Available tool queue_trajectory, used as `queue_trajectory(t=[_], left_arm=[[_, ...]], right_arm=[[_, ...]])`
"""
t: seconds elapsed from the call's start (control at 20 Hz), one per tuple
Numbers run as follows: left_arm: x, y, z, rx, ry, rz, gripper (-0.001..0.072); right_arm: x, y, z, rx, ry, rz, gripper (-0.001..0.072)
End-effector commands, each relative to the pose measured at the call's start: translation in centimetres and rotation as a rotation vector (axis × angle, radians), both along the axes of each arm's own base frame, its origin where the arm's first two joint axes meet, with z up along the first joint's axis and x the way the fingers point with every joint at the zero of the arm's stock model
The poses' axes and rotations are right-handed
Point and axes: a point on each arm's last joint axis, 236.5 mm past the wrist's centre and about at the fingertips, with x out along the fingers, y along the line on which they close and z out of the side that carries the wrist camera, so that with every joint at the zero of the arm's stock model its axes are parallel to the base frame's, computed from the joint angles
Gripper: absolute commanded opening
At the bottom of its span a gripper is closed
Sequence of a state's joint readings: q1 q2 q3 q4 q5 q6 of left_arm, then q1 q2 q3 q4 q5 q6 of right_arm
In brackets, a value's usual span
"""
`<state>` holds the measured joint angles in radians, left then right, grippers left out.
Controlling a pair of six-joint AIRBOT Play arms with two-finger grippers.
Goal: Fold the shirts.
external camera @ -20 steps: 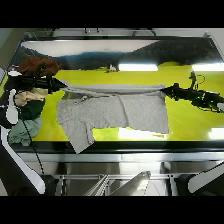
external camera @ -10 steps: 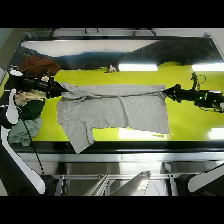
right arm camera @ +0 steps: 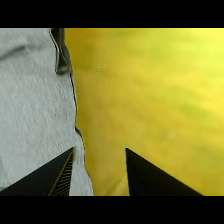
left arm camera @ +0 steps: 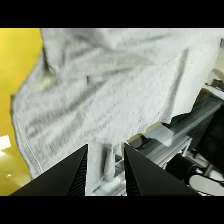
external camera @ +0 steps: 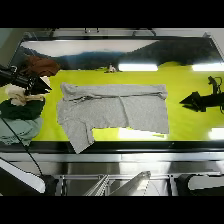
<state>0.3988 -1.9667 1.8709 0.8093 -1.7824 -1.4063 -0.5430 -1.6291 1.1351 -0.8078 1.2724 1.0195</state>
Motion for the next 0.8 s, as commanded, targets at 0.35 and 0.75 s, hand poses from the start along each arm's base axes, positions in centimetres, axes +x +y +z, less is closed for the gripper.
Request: queue_trajectory(t=[0.35,0.75], left_arm=[[-12.4,-1.7,-0.2,0.01,0.041,0.12,0.0247],[-19.7,-4.9,-5.1,-0.001,0.124,0.206,0.0248]], right_arm=[[-13.1,9.8,-7.8,-0.03,0.294,0.141,0.0431],[-11.9,11.5,-7.2,-0.042,0.237,0.16,0.0011]])
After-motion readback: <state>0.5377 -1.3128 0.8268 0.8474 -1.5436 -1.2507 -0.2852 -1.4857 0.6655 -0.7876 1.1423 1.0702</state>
